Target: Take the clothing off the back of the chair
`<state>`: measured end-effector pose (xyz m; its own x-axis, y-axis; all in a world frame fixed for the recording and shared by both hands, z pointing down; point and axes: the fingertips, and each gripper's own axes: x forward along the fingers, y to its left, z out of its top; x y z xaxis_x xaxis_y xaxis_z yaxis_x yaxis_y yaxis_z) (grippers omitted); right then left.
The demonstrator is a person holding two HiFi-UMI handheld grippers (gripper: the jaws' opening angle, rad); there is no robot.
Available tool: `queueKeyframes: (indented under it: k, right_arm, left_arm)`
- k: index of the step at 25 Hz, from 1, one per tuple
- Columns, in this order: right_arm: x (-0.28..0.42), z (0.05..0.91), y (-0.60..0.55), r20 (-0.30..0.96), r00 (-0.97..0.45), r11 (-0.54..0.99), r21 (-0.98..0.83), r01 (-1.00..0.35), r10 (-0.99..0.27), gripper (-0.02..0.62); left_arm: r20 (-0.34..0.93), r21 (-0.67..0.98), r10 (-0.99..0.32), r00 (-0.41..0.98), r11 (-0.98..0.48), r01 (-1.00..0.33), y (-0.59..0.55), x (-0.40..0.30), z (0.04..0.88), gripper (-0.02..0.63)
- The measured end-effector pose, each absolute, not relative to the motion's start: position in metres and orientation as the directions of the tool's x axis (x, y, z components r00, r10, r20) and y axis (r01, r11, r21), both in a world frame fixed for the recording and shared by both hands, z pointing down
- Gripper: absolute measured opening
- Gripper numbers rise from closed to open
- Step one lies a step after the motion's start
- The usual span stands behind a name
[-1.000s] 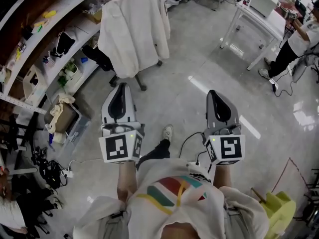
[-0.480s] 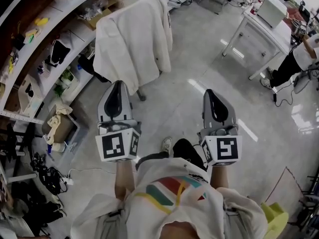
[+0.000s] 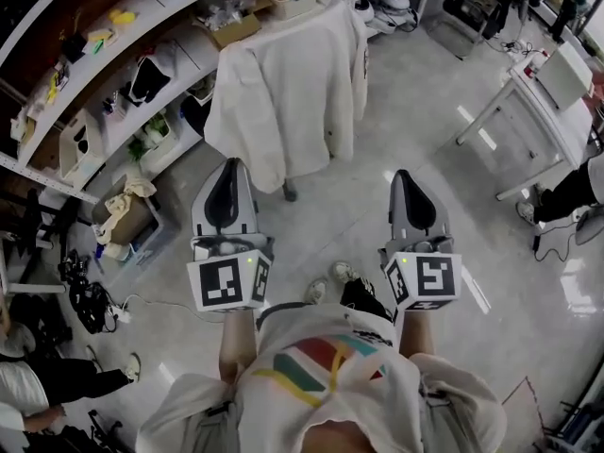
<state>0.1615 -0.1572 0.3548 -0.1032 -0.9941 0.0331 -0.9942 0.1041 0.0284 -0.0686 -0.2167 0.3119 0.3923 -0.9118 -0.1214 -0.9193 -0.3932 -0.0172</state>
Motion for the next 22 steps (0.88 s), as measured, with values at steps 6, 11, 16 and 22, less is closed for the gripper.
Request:
queueKeyframes:
  k: [6, 11, 16, 22]
  right_arm:
    - [0.167, 0.339, -0.198, 0.003, -0.183, 0.183, 0.048, -0.982, -0.983, -0.003]
    - [0.179, 0.342, -0.213, 0.004, -0.194, 0.194, 0.05, -0.98, -0.981, -0.003]
    - [0.19, 0.332, -0.23, -0.019, -0.191, 0.189, 0.09, -0.978, -0.981, -0.003]
    - [0.21, 0.302, -0.27, -0.077, -0.202, 0.192, 0.126, -0.973, -0.976, 0.008]
  left_arm:
    - [-0.137, 0.004, -0.935, 0.326, -0.329, -0.944, -0.234, -0.063, 0.303, 0.027]
    - [-0.132, -0.001, -0.938, 0.319, -0.322, -0.947, -0.243, -0.05, 0.306, 0.026]
    - [-0.139, 0.013, -0.952, 0.272, -0.277, -0.961, -0.259, -0.055, 0.298, 0.028]
    - [-0.166, -0.038, -0.95, 0.263, -0.26, -0.965, -0.291, -0.055, 0.281, 0.101]
